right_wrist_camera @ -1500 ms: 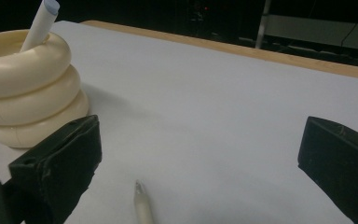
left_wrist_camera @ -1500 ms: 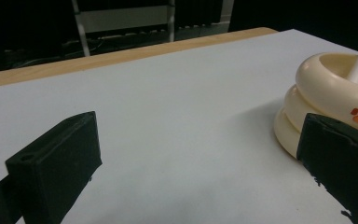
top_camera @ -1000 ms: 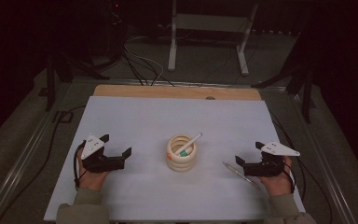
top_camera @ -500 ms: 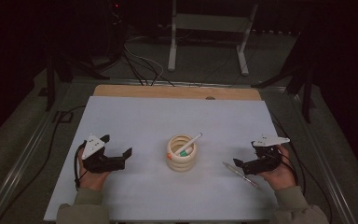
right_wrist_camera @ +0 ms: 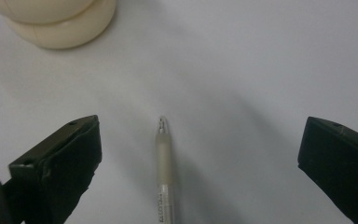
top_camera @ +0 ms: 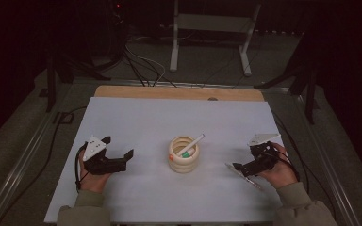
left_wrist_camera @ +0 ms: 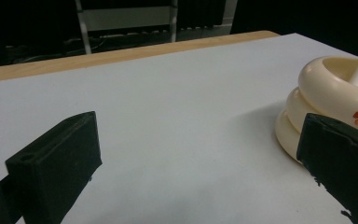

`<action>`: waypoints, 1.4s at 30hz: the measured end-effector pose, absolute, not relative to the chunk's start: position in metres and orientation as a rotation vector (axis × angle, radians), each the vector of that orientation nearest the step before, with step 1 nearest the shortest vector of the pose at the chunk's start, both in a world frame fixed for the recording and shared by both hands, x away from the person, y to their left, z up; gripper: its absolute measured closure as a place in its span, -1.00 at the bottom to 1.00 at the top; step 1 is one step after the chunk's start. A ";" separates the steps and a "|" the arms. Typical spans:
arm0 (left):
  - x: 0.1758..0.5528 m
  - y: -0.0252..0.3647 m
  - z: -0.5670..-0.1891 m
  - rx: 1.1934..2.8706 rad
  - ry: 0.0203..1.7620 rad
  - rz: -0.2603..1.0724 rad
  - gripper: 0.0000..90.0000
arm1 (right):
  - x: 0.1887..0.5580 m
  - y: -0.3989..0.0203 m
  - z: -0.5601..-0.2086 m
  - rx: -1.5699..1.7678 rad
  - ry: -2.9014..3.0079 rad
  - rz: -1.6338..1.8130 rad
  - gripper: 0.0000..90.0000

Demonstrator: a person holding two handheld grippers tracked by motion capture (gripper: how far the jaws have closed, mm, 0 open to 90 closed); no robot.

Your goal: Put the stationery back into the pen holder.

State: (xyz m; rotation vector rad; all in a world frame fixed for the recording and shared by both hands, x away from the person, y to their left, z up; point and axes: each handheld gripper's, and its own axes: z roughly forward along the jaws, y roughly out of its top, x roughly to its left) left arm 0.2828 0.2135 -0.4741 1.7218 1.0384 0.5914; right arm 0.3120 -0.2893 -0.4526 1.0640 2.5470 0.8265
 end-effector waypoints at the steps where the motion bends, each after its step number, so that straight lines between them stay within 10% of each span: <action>1: 0.283 0.214 -0.474 1.722 1.039 0.591 -0.99 | 0.313 -0.289 -0.453 1.066 2.555 0.817 -1.00; 17: 0.282 0.214 -0.474 1.724 1.040 0.589 -0.99 | 0.319 -0.283 -0.467 1.133 2.692 0.675 -0.86; 22: 0.282 0.214 -0.474 1.724 1.042 0.589 -0.99 | 0.319 -0.278 -0.471 1.107 2.742 0.586 -0.57; 29: 0.282 0.214 -0.475 1.724 1.042 0.588 -0.99 | 0.317 -0.270 -0.477 0.992 2.828 0.463 0.35; 42: 0.282 0.210 -0.476 1.739 1.039 0.588 -0.99 | 0.318 -0.257 -0.488 1.023 2.855 0.289 0.78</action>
